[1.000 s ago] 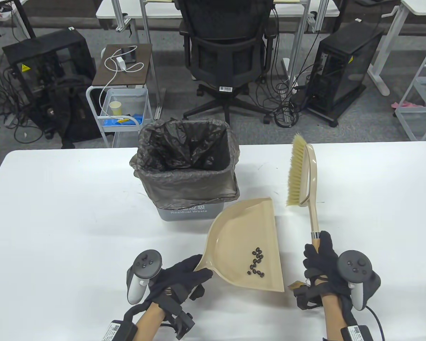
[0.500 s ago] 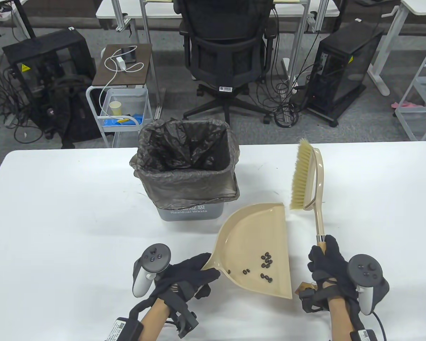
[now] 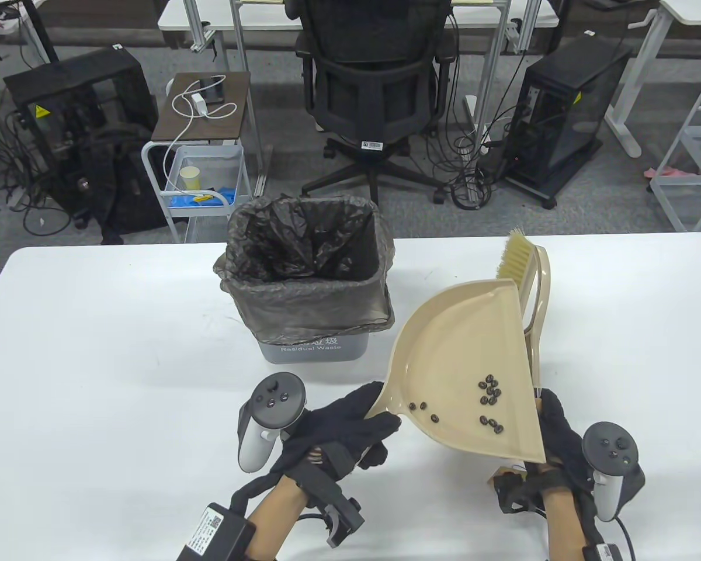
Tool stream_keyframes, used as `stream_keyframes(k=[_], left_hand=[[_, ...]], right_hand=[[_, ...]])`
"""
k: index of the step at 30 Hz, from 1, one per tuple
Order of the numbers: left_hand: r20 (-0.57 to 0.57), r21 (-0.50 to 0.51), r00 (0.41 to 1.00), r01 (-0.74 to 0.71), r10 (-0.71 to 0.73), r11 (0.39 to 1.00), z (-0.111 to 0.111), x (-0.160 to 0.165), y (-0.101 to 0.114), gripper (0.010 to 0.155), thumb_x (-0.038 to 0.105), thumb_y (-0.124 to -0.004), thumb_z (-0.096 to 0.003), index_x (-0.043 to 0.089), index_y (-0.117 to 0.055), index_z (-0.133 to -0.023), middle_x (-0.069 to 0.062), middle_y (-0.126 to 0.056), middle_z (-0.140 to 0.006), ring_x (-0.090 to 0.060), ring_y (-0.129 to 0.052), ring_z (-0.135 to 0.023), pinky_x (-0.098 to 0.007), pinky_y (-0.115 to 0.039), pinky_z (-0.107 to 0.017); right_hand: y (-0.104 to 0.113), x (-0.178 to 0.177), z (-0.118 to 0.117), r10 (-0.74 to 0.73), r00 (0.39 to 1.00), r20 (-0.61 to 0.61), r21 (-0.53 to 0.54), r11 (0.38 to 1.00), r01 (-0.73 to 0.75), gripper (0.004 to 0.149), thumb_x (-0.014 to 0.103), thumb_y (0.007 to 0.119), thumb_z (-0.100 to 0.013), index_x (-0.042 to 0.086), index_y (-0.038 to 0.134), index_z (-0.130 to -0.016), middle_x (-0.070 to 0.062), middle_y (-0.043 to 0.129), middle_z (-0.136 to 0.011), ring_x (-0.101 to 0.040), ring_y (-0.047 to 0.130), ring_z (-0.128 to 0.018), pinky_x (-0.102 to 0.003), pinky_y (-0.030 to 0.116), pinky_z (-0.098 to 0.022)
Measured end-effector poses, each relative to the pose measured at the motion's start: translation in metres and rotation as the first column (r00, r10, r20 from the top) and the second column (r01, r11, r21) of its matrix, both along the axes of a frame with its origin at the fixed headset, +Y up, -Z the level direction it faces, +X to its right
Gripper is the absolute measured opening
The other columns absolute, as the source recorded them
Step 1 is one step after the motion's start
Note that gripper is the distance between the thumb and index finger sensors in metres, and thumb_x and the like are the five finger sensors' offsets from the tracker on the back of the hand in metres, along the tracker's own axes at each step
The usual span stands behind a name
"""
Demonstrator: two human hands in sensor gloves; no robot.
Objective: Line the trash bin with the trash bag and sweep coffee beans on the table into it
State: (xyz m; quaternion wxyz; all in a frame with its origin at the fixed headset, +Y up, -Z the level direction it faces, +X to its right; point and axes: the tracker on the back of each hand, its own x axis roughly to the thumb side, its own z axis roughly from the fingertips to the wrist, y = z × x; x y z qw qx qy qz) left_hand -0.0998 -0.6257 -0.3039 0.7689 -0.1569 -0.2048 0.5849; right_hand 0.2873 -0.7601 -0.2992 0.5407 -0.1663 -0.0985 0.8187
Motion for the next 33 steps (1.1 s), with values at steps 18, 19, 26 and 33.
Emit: stream_keyframes(k=[18,19,26,33], left_hand=[[-0.616,0.075,0.786,0.118,-0.047,0.990,-0.058,-0.095,0.088,0.071,0.041,-0.081,-0.0577,0.002,-0.052,-0.110,-0.019,-0.079,-0.095,-0.011,-0.103,-0.049,-0.040,-0.087,-0.040],[-0.644,0.072,0.761,0.158,-0.075,0.985,-0.059,-0.099,0.089,0.071,0.041,-0.081,-0.0574,0.002,-0.052,-0.110,-0.019,-0.079,-0.095,-0.011,-0.103,-0.049,-0.040,-0.087,-0.039],[-0.798,0.018,0.537,0.476,-0.275,0.879,-0.060,-0.127,0.093,0.070,0.040,-0.082,-0.0562,0.004,-0.054,-0.110,-0.018,-0.080,-0.095,-0.011,-0.103,-0.049,-0.041,-0.087,-0.040],[-0.857,0.066,0.455,0.565,-0.243,0.823,-0.055,-0.129,0.091,0.070,0.039,-0.084,-0.0553,0.009,-0.053,-0.111,-0.015,-0.078,-0.098,-0.013,-0.101,-0.052,-0.043,-0.084,-0.045]], right_hand=[[-0.001,-0.005,0.002,-0.022,0.999,-0.043,0.003,1.000,0.022,0.066,0.039,0.070,-0.048,0.005,0.051,-0.102,-0.007,0.092,-0.070,-0.021,0.101,-0.031,-0.046,0.082,-0.033],[-0.001,-0.005,0.002,-0.022,0.999,-0.043,0.003,1.000,0.022,0.066,0.039,0.070,-0.048,0.005,0.051,-0.102,-0.007,0.092,-0.070,-0.021,0.101,-0.031,-0.046,0.082,-0.033],[0.000,-0.005,0.003,-0.024,0.999,-0.046,0.005,1.000,0.024,0.066,0.039,0.070,-0.048,0.005,0.051,-0.102,-0.007,0.092,-0.070,-0.021,0.101,-0.030,-0.046,0.082,-0.033],[0.000,-0.005,0.002,-0.018,0.998,-0.052,0.001,1.000,0.019,0.066,0.039,0.070,-0.048,0.005,0.051,-0.102,-0.007,0.092,-0.070,-0.021,0.101,-0.031,-0.046,0.082,-0.033]])
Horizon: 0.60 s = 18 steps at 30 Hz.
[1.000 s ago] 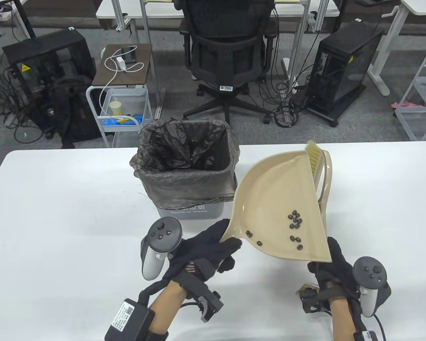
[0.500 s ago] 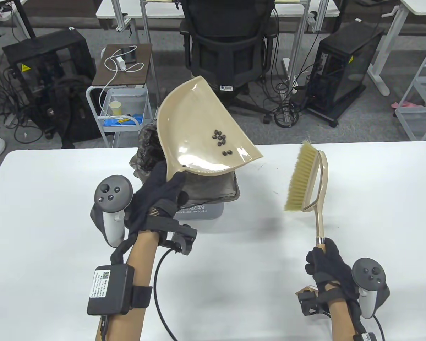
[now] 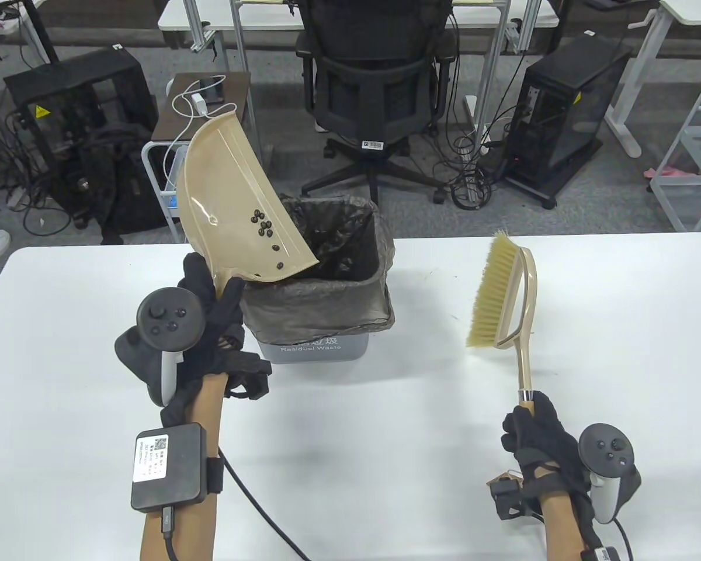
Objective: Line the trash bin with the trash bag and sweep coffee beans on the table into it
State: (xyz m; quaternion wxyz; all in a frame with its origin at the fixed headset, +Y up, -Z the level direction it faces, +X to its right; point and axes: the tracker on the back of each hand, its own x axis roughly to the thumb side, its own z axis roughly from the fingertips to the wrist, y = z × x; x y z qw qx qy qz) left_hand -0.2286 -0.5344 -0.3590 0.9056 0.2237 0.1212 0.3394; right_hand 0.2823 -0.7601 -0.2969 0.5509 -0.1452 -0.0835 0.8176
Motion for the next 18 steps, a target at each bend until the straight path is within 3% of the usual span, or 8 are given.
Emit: stream_keyframes(k=[18], left_hand=[[0.010,0.069,0.950,0.311,-0.312,0.948,0.007,0.033,0.008,0.068,0.035,-0.086,-0.0547,0.017,-0.053,-0.111,-0.010,-0.074,-0.103,-0.016,-0.095,-0.061,-0.048,-0.076,-0.056]], right_hand=[[0.002,0.000,0.000,0.023,1.000,0.004,0.006,1.000,-0.023,0.066,0.039,0.071,-0.048,0.005,0.051,-0.102,-0.007,0.092,-0.070,-0.021,0.101,-0.031,-0.046,0.082,-0.033]])
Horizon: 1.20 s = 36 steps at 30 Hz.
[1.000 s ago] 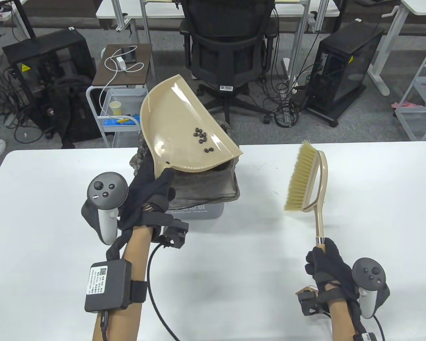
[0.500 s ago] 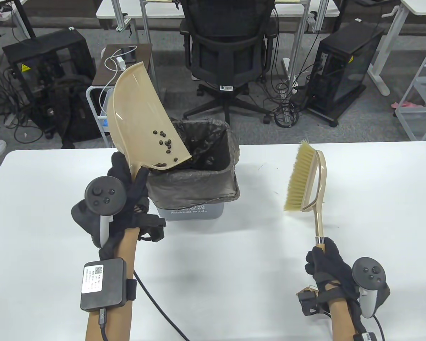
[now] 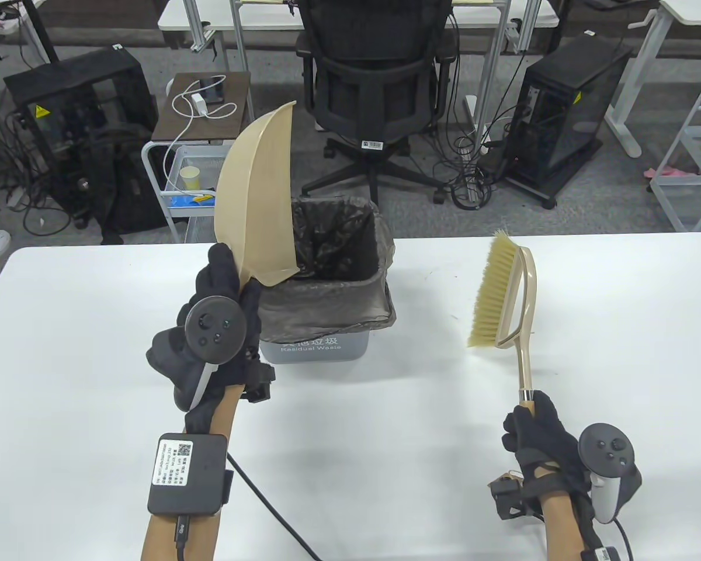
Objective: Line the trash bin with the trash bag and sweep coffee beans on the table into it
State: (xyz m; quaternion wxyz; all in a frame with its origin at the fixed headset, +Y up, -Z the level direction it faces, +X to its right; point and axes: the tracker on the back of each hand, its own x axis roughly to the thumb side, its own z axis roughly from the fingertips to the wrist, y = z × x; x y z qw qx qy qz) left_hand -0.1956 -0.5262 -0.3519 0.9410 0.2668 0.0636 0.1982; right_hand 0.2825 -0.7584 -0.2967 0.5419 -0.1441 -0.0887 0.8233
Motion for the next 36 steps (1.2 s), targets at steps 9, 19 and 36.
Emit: stream_keyframes(k=[9,19,36], left_hand=[[0.098,0.042,0.962,-0.261,0.256,0.964,0.010,-0.004,0.006,0.067,0.038,-0.082,-0.0565,0.011,-0.053,-0.111,-0.013,-0.075,-0.100,-0.013,-0.097,-0.057,-0.045,-0.080,-0.051],[0.400,-0.104,0.638,-0.682,0.658,0.724,0.037,-0.004,-0.029,0.068,0.039,-0.080,-0.0579,0.006,-0.052,-0.111,-0.017,-0.076,-0.098,-0.011,-0.100,-0.053,-0.043,-0.084,-0.045],[0.407,-0.099,0.486,-0.818,0.773,0.566,0.040,-0.051,-0.133,0.068,0.039,-0.080,-0.0584,0.006,-0.052,-0.111,-0.017,-0.076,-0.098,-0.011,-0.100,-0.053,-0.043,-0.084,-0.045]], right_hand=[[0.001,0.000,0.000,0.004,1.000,0.001,0.004,1.000,-0.004,0.066,0.039,0.071,-0.048,0.006,0.052,-0.102,-0.007,0.092,-0.070,-0.021,0.101,-0.031,-0.046,0.082,-0.034],[0.000,-0.002,-0.001,-0.049,0.998,-0.050,0.020,0.999,0.050,0.066,0.040,0.071,-0.049,0.006,0.051,-0.102,-0.006,0.092,-0.071,-0.020,0.101,-0.032,-0.045,0.083,-0.034],[-0.026,-0.030,-0.027,-0.008,0.958,-0.285,-0.199,0.979,-0.051,0.066,0.039,0.070,-0.050,0.004,0.051,-0.103,-0.009,0.092,-0.071,-0.023,0.101,-0.032,-0.047,0.081,-0.035]])
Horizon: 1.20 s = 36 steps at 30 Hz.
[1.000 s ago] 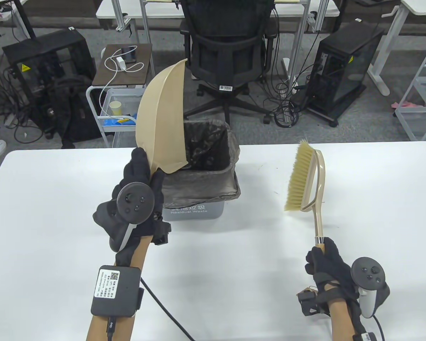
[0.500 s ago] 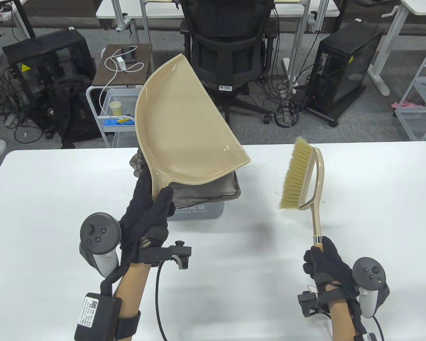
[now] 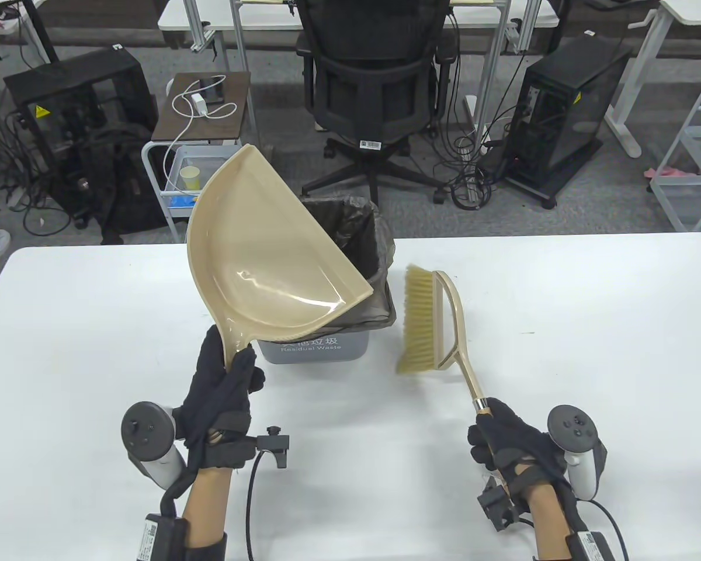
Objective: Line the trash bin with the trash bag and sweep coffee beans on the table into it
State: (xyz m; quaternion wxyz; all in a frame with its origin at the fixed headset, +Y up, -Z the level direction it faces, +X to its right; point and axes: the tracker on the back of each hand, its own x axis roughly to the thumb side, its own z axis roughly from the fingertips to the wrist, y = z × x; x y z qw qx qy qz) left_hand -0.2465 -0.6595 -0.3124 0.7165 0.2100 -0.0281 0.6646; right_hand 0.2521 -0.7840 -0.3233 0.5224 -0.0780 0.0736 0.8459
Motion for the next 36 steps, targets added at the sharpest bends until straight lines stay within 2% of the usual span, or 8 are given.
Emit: stream_keyframes(k=[4,8,11,15,18,21,27,36], left_hand=[[-0.015,0.010,0.999,-0.034,0.034,0.999,0.004,-0.015,-0.004,0.068,0.039,-0.080,-0.0585,0.006,-0.051,-0.111,-0.017,-0.076,-0.098,-0.011,-0.099,-0.053,-0.043,-0.084,-0.046],[-0.017,0.012,0.990,-0.138,0.139,0.990,0.013,-0.034,-0.011,0.068,0.039,-0.079,-0.0590,0.006,-0.051,-0.111,-0.017,-0.075,-0.099,-0.011,-0.099,-0.054,-0.043,-0.083,-0.046],[-0.062,0.027,0.984,-0.164,0.166,0.986,0.019,-0.047,-0.013,0.068,0.039,-0.078,-0.0593,0.006,-0.050,-0.111,-0.017,-0.075,-0.099,-0.011,-0.099,-0.054,-0.043,-0.083,-0.046],[-0.106,0.016,0.976,-0.192,0.192,0.981,0.021,-0.059,-0.021,0.068,0.040,-0.078,-0.0594,0.007,-0.049,-0.111,-0.016,-0.075,-0.099,-0.011,-0.099,-0.055,-0.043,-0.083,-0.047],[-0.133,-0.014,0.964,-0.235,0.231,0.972,0.018,-0.069,-0.031,0.068,0.040,-0.078,-0.0595,0.006,-0.049,-0.112,-0.017,-0.075,-0.099,-0.011,-0.099,-0.055,-0.043,-0.083,-0.047],[-0.176,-0.043,0.950,-0.270,0.259,0.962,0.015,-0.080,-0.042,0.068,0.040,-0.077,-0.0599,0.007,-0.048,-0.112,-0.016,-0.073,-0.100,-0.010,-0.098,-0.056,-0.042,-0.083,-0.047],[-0.282,-0.121,0.908,-0.353,0.309,0.928,0.011,-0.103,-0.074,0.070,0.039,-0.076,-0.0605,0.006,-0.044,-0.112,-0.017,-0.070,-0.102,-0.012,-0.097,-0.059,-0.044,-0.081,-0.049],[-0.417,-0.394,0.904,-0.275,0.096,0.877,-0.002,-0.113,-0.117,0.075,0.031,-0.073,-0.0600,0.002,-0.028,-0.113,-0.025,-0.054,-0.108,-0.017,-0.092,-0.068,-0.048,-0.078,-0.055]], right_hand=[[0.001,-0.002,-0.004,0.166,0.985,0.054,-0.024,0.986,-0.165,0.067,0.040,0.069,-0.050,0.005,0.049,-0.103,-0.009,0.091,-0.072,-0.024,0.100,-0.033,-0.048,0.080,-0.037],[0.005,-0.006,-0.005,0.401,0.911,0.098,-0.036,0.916,-0.400,0.067,0.039,0.070,-0.050,0.007,0.049,-0.104,-0.011,0.090,-0.076,-0.027,0.099,-0.038,-0.049,0.078,-0.039],[0.007,-0.008,-0.004,0.446,0.888,0.115,-0.038,0.895,-0.444,0.066,0.039,0.070,-0.050,0.010,0.049,-0.105,-0.015,0.086,-0.082,-0.031,0.097,-0.046,-0.051,0.075,-0.044],[0.012,-0.008,-0.001,0.460,0.882,0.108,0.015,0.886,-0.464,0.079,0.047,0.071,-0.048,0.016,0.030,-0.108,-0.017,0.058,-0.105,-0.043,0.073,-0.082,-0.059,0.055,-0.064],[0.021,-0.007,0.005,0.444,0.886,0.133,0.085,0.886,-0.456,0.084,0.053,0.071,-0.047,0.021,0.023,-0.108,-0.014,0.039,-0.113,-0.047,0.050,-0.097,-0.063,0.040,-0.070],[0.028,-0.006,0.012,0.414,0.899,0.143,0.157,0.887,-0.434,0.084,0.057,0.069,-0.046,0.023,0.025,-0.108,-0.014,0.033,-0.114,-0.048,0.034,-0.102,-0.063,0.031,-0.072],[0.032,-0.007,0.017,0.354,0.926,0.134,0.220,0.900,-0.376,0.084,0.060,0.068,-0.046,0.023,0.026,-0.108,-0.014,0.029,-0.115,-0.048,0.028,-0.103,-0.063,0.028,-0.072],[0.032,-0.009,0.019,0.351,0.928,0.128,0.226,0.900,-0.372,0.082,0.058,0.069,-0.046,0.020,0.030,-0.108,-0.016,0.032,-0.113,-0.050,0.031,-0.101,-0.063,0.031,-0.071]])
